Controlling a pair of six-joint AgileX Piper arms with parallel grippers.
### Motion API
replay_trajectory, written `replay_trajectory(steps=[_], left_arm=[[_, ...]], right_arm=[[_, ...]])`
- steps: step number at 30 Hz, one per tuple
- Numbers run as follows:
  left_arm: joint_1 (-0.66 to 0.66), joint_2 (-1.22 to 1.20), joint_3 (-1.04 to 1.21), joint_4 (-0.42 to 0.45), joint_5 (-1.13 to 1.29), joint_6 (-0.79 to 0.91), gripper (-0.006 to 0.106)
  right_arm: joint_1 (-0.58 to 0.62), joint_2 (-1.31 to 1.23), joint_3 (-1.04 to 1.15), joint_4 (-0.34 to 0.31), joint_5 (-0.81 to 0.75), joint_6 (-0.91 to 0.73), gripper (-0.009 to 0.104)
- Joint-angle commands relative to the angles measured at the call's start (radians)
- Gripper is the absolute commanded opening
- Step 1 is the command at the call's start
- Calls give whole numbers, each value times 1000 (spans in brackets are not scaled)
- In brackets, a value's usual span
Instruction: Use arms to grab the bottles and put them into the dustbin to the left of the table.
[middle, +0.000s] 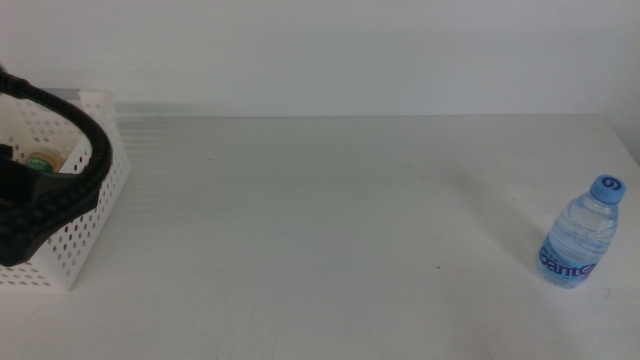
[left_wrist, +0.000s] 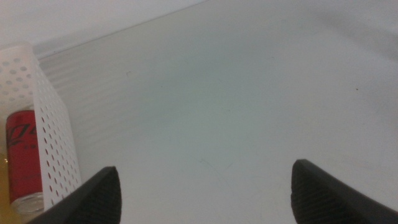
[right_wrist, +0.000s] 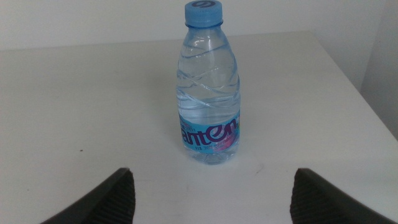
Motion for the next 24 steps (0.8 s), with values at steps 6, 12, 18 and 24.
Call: replay_trajectory(steps=[6, 12, 18, 24], left_arm=[[-6, -4, -27, -31, -61, -6, 90], [-6, -4, -27, -31, -61, -6, 90], [-6, -4, -27, -31, -61, -6, 90], [-6, -4, -27, -31, -61, -6, 90]], right_arm=[[-5, 78, -152, -62, -36, -6, 65], [-5, 294, -349, -65, -49, -6, 65], [-5, 494, -468, -89, -130, -3, 65], [-5, 631, -407, -198, -351, 59, 65]])
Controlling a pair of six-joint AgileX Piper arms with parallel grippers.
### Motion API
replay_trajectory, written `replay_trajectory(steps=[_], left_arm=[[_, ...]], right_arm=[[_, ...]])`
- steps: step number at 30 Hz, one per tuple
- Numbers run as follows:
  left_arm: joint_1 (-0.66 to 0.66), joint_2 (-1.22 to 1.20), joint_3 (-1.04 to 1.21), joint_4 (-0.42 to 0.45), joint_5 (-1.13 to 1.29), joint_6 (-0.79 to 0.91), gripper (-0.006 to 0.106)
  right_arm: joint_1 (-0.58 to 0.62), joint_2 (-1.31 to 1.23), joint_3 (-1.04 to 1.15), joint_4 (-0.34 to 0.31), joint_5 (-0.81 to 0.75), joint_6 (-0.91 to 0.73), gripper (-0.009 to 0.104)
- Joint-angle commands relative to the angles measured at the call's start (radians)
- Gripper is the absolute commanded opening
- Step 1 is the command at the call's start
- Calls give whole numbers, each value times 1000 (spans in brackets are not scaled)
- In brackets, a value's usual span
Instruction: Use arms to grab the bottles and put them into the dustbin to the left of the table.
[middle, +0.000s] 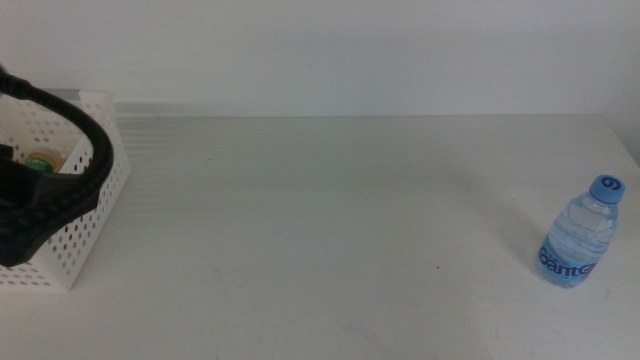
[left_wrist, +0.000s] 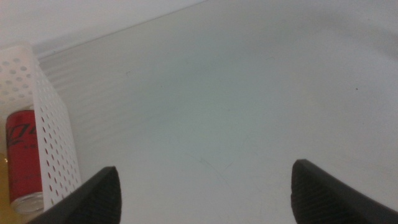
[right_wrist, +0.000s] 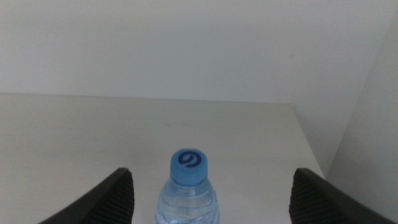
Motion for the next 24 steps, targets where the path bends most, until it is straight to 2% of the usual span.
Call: replay_trajectory(steps=[1, 12, 17, 24], left_arm=[[-6, -4, -27, -31, -60, -6, 90], [-6, -4, -27, -31, -60, -6, 90], [-6, -4, -27, -31, -60, -6, 90], [-6, -4, -27, -31, -60, -6, 90]], right_arm=[[-5, 40, 19, -64, -180, 33, 65], [-5, 214, 265, -70, -838, 92, 65], [-5, 372, 271, -109, -924, 92, 65], [-5, 609, 271, -115, -1128, 5, 66]])
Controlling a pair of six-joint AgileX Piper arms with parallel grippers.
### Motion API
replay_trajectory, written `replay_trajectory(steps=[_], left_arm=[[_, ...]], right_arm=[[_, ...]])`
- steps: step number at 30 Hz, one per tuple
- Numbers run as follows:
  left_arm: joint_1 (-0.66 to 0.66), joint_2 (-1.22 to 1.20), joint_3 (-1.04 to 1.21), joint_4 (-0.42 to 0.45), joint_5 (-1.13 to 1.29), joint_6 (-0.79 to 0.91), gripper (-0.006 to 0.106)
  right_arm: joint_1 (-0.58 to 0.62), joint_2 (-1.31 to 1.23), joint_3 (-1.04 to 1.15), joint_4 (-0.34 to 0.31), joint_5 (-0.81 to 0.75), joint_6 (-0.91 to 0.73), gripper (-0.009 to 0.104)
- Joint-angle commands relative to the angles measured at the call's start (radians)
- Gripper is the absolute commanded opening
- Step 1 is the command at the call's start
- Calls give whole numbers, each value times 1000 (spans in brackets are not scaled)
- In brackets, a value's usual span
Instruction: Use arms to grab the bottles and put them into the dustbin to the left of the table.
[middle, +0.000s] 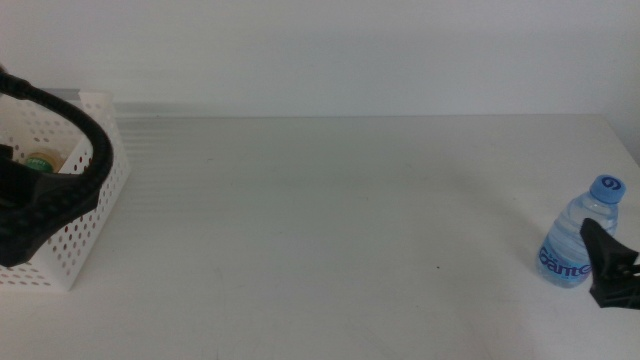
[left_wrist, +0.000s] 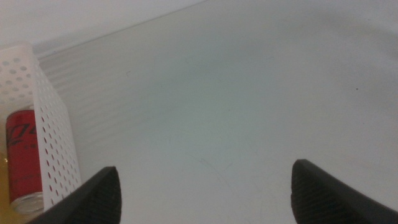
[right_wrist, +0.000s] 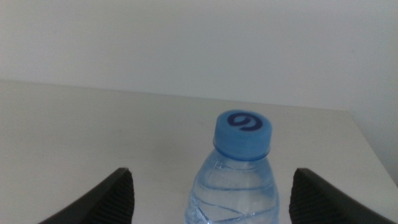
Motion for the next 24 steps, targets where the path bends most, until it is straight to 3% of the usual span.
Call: replay_trajectory(steps=[1, 10, 14, 19, 24], left_arm=[[-6, -4, -27, -31, -60, -6, 90], [-6, -4, -27, -31, -60, -6, 90], [-6, -4, -27, -31, -60, -6, 90], [-6, -4, -27, -31, -60, -6, 90], [-6, -4, -27, -31, -60, -6, 90]], right_arm=[[-5, 70, -24, -5, -178, -60, 66], [-5, 429, -86, 31, -449, -95, 79], [-5, 535, -141, 73, -449, -109, 82], [-5, 586, -197, 25, -449, -119, 82], [-5, 585, -242, 25, -449, -133, 82]])
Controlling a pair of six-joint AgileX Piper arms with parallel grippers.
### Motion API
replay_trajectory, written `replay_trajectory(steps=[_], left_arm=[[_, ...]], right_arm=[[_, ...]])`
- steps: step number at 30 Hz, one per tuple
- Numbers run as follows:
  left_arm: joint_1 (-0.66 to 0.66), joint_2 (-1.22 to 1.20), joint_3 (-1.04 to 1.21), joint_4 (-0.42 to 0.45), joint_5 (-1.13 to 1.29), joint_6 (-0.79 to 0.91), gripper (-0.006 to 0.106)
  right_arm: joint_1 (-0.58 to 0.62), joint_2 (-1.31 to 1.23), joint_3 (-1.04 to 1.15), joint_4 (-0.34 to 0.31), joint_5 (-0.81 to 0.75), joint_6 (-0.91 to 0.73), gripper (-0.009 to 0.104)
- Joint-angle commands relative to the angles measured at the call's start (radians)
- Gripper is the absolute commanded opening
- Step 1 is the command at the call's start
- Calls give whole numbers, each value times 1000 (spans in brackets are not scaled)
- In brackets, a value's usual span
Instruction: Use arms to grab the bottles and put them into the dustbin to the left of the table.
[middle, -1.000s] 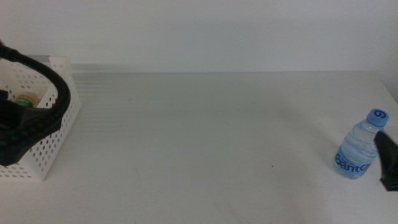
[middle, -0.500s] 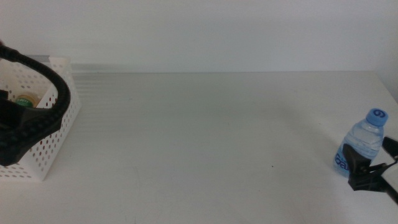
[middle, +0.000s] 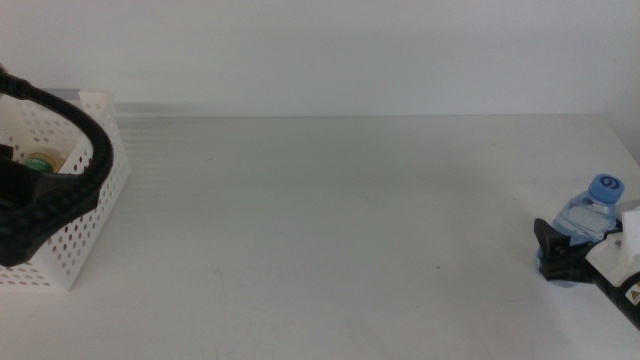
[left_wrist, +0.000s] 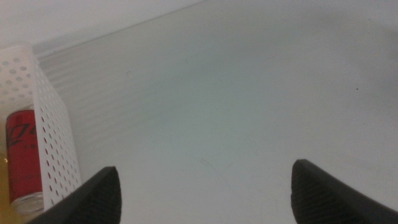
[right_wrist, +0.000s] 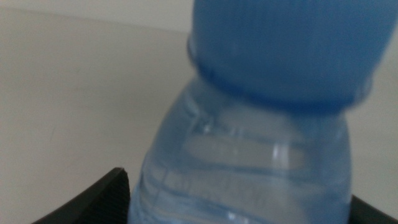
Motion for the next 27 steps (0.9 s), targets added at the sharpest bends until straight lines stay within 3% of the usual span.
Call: replay_trajectory(steps=[1, 5, 7, 10, 12, 18, 27], left_arm=[[-6, -4, -27, -31, -60, -6, 90], [-6, -4, -27, -31, -60, -6, 90], [-6, -4, -27, -31, -60, -6, 90], [-6, -4, -27, -31, -60, -6, 90], [-6, -4, -27, -31, -60, -6, 90], [-6, -4, -27, -31, -60, -6, 90], [-6, -4, -27, -31, -60, -6, 90]], right_arm=[[-5, -30, -25, -9, -207, -18, 82], [-5, -30, -38, -8, -206, -18, 79], [-5, -30, -40, -8, -195, -16, 71], [-5, -36, -40, -82, -195, 62, 28], [-5, -52, -42, -174, -195, 116, 0], [1, -103, -119, -401, -135, 215, 0], [166, -117, -400, -564, 111, 443, 0]])
